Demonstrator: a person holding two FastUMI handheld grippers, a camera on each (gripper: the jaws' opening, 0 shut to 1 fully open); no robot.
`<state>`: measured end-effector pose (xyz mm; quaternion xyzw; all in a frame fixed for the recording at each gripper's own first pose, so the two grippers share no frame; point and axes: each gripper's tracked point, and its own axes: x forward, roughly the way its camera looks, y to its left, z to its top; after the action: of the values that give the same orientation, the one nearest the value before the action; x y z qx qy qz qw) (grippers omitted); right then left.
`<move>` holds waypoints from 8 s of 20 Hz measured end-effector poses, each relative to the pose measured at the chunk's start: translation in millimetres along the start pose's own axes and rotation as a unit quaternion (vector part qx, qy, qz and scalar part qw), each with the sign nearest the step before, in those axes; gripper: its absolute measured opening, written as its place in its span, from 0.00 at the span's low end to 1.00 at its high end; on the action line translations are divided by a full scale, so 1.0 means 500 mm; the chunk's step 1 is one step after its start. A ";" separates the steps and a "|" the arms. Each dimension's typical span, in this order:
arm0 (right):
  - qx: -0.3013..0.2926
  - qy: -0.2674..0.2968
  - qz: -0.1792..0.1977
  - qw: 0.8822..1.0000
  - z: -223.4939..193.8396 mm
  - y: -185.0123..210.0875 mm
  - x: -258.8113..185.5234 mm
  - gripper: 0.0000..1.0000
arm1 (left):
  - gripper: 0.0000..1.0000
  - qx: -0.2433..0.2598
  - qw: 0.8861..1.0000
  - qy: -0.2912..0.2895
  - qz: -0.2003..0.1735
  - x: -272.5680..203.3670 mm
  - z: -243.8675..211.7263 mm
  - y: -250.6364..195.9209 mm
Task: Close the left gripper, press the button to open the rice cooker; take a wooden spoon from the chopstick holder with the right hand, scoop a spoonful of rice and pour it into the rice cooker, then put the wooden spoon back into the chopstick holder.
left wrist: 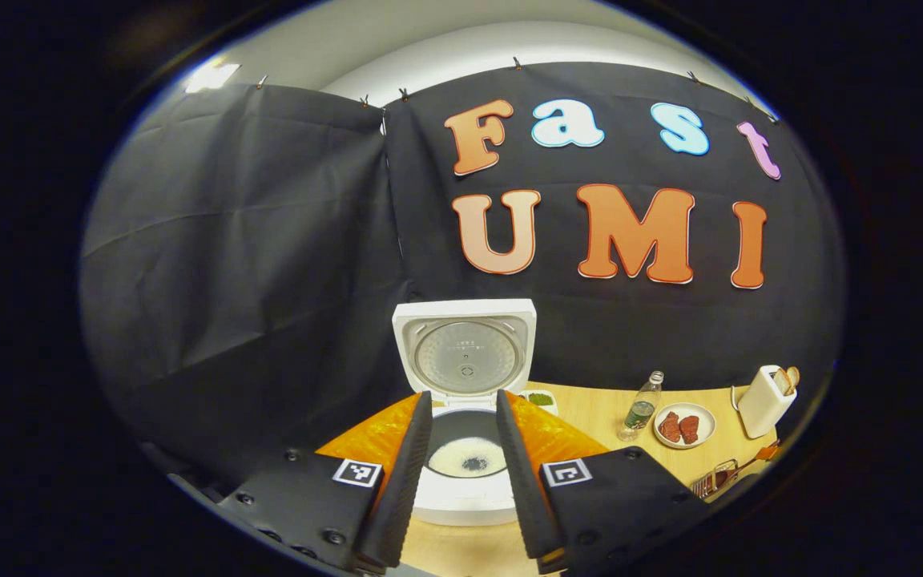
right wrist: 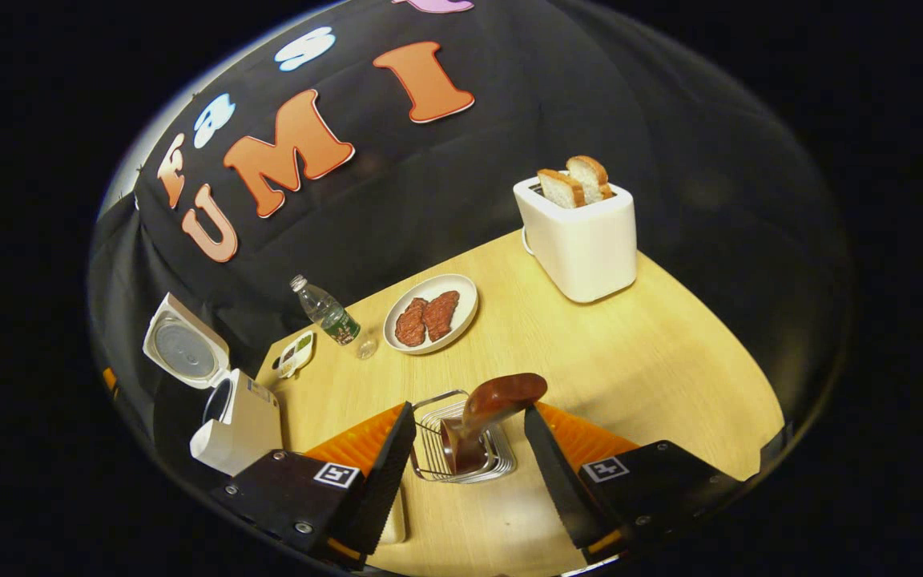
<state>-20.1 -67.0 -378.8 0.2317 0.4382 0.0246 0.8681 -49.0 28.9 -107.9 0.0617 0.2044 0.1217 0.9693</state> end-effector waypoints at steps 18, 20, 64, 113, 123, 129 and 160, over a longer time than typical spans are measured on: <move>-0.034 -0.022 -0.027 0.999 0.012 0.028 0.031 0.14 | 0.81 0.022 1.000 -0.022 -0.002 0.018 0.016 0.047; -0.031 -0.039 -0.031 0.998 0.035 0.043 0.006 0.13 | 0.81 0.024 0.999 -0.027 -0.008 0.024 0.021 0.051; -0.458 -0.102 -0.098 0.878 -0.313 0.425 0.011 0.12 | 0.99 0.079 0.997 -0.011 -0.023 0.186 -0.058 0.257; 0.308 0.019 0.182 0.934 -0.147 0.398 -0.051 0.11 | 1.00 0.057 0.996 0.003 -0.073 0.228 -0.096 0.195; 0.425 -0.002 0.261 0.867 -0.068 0.419 -0.067 0.12 | 1.00 0.052 0.997 0.008 -0.058 0.237 -0.104 0.226; 0.436 0.013 0.298 0.849 -0.033 0.516 -0.050 0.11 | 1.00 0.042 0.998 0.001 -0.051 0.255 -0.099 0.248; 0.021 0.070 0.268 0.961 -0.092 1.071 0.145 0.11 | 1.00 -0.021 0.994 0.038 0.102 0.277 -0.197 0.565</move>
<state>75.1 445.8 -229.4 0.3571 0.4196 0.2634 0.7918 -26.4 344.1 -202.2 0.0573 0.2316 0.2263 0.9444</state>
